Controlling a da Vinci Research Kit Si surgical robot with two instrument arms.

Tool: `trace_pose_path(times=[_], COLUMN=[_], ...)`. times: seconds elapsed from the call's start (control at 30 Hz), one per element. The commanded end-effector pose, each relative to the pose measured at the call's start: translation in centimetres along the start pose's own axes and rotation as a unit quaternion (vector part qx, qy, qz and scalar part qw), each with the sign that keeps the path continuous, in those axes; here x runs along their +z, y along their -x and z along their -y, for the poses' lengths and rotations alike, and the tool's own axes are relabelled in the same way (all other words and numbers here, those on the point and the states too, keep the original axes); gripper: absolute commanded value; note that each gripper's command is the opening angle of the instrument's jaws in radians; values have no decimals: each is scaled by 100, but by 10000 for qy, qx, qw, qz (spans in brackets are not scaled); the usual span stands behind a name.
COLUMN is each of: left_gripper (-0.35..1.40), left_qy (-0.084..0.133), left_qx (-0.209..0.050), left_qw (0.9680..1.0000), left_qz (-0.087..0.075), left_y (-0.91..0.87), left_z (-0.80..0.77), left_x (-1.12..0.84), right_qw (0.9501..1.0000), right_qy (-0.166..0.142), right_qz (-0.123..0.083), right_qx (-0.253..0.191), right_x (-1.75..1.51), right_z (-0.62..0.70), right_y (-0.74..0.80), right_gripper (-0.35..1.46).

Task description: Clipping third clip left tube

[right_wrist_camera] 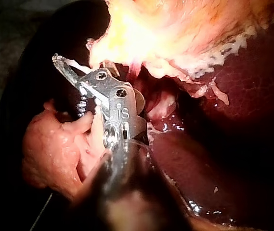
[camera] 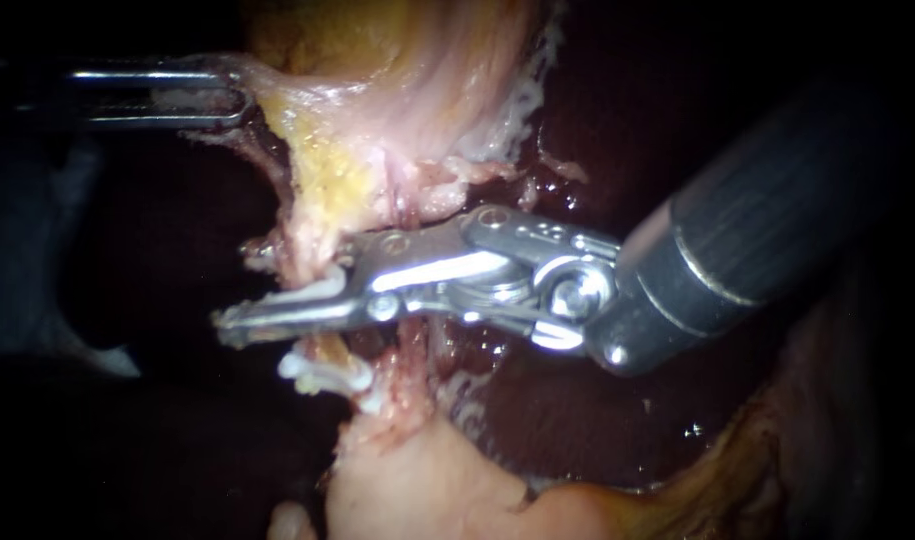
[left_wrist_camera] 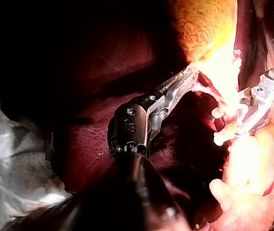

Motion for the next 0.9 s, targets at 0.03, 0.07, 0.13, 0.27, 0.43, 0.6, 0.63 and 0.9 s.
trace_pose_path(times=[0.03, 0.07, 0.13, 0.27, 0.43, 0.6, 0.63, 0.9], left_gripper=[-35, -35, -35, -35, -35, -35, -35, -35], left_qy=[3, 3, 3, 3, 3, 3, 3, 3], left_qx=[1, 1, 1, 2, 3, 3, 3, 2], left_qw=[10000, 10000, 10000, 10000, 10000, 10000, 10000, 10000], left_qz=[0, 0, 0, 0, 0, -1, -1, -1], left_y=[0, 0, 0, 0, 0, 0, 0, 0], left_z=[0, 0, 0, 0, 1, 1, 1, 1], left_x=[0, 0, 0, 0, 0, 0, 0, 0], right_qw=[9999, 9999, 9997, 9993, 9979, 9962, 9961, 9962], right_qy=[89, 117, 173, 216, 220, 316, 322, 325], right_qz=[-12, -20, 6, 49, 17, 287, 301, 304], right_qx=[65, 95, 189, 285, 606, 758, 758, 750], right_x=[-1, -1, -3, -5, -6, -6, -6, -6], right_z=[-1, -1, -1, -2, -1, 0, 0, -2], right_y=[1, 1, 1, 1, 2, 6, 6, 9], right_gripper=[31, 27, 19, 0, -35, -35, -35, -35])
